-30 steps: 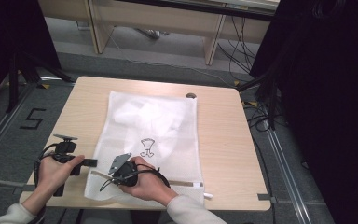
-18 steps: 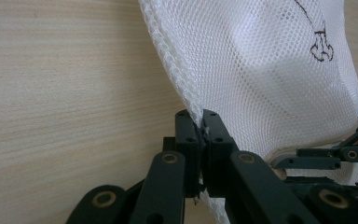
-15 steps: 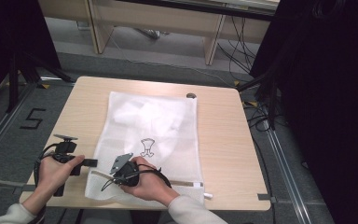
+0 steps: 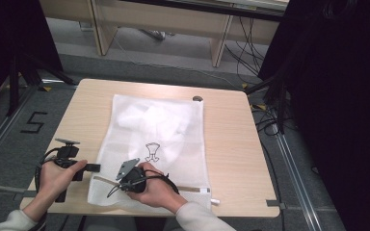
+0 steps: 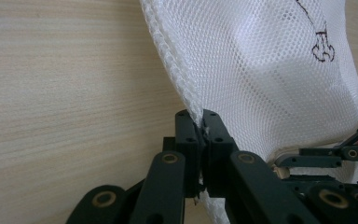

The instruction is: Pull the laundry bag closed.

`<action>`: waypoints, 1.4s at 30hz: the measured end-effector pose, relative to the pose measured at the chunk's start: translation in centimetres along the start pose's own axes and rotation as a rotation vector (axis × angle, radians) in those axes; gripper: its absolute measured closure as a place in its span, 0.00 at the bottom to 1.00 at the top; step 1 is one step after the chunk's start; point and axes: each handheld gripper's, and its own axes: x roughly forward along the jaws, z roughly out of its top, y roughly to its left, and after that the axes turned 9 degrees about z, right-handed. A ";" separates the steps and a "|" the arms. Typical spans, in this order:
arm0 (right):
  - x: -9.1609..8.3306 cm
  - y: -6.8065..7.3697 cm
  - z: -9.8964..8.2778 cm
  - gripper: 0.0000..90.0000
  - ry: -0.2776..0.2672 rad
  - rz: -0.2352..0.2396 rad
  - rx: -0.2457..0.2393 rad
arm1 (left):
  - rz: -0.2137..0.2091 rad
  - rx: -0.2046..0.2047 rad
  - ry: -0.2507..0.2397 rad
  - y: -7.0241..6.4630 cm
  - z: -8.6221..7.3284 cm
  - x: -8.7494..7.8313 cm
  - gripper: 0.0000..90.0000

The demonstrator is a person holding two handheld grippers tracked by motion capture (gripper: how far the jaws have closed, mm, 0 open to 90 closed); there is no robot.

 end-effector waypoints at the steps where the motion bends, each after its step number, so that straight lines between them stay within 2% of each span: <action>1: 0.0 0.0 0.0 0.91 -0.001 0.004 0.001 | 0.000 0.001 0.000 0.0 0.0 0.0 0.96; 6: -0.2 0.0 -0.1 0.92 -0.003 0.002 -0.002 | -0.001 -0.001 0.000 0.0 0.0 0.0 0.96; 8: -0.2 0.1 -0.1 0.92 -0.002 0.001 0.013 | -0.002 -0.001 0.001 0.0 0.0 0.0 0.96; 13: -0.2 0.0 -0.2 0.92 0.001 0.001 0.000 | -0.002 0.001 0.000 0.0 0.0 0.0 0.96; 21: -0.4 0.0 -0.3 0.92 0.001 -0.004 0.015 | -0.004 0.001 0.000 0.0 0.0 0.0 0.96; 32: -0.7 -0.1 -0.5 0.92 0.009 -0.004 0.003 | -0.003 -0.001 0.000 0.0 0.0 0.0 0.96; 34: -0.7 0.0 -0.6 0.92 0.001 0.000 0.016 | -0.004 -0.001 0.000 0.0 0.0 0.0 0.96; 42: -0.8 -0.1 -0.7 0.92 0.007 -0.007 0.010 | -0.007 -0.002 0.000 0.1 0.0 0.0 0.96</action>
